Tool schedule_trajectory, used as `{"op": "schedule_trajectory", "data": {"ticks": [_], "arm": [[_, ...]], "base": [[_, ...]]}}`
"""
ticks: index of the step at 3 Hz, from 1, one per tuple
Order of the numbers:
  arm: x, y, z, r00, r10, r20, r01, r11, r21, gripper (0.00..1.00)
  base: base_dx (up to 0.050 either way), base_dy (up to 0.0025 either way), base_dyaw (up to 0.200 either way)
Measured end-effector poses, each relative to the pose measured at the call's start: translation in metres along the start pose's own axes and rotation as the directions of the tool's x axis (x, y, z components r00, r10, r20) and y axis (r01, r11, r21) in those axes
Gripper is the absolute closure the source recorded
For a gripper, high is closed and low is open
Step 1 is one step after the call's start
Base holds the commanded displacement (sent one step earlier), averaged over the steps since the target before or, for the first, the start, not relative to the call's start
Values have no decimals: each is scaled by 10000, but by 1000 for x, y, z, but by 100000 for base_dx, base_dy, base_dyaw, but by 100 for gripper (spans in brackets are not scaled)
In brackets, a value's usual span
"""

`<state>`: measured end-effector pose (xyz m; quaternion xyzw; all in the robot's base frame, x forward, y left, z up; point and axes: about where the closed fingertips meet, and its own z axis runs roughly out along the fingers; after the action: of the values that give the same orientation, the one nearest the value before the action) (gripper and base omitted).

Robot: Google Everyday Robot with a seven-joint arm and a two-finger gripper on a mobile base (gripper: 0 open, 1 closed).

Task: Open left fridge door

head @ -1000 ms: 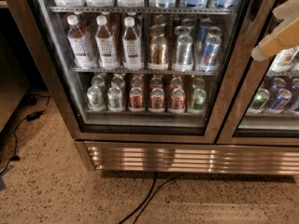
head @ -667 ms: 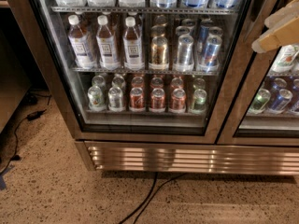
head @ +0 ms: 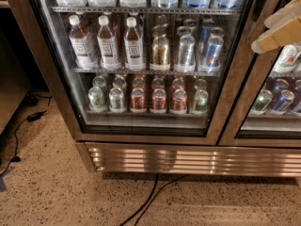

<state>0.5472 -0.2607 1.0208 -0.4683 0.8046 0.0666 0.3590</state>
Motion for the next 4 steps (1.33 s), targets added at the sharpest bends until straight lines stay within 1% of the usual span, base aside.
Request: {"op": "schedule_trajectory", "data": {"ticks": [1,2,3,4], "arm": [[-4,-11,0,9996,-141,-229,154,9984,536,40],[-6,-25,-4,9991,-173,-389,216,9931,1150,39],[-8,-35,-7,9985,-137,-524,219,9871,1587,33],[-8,-35,-7,9985,-137,-533,221,9868,1604,48]], "base": [[0,0,0],[0,0,0],[0,0,0],[0,0,0]]}}
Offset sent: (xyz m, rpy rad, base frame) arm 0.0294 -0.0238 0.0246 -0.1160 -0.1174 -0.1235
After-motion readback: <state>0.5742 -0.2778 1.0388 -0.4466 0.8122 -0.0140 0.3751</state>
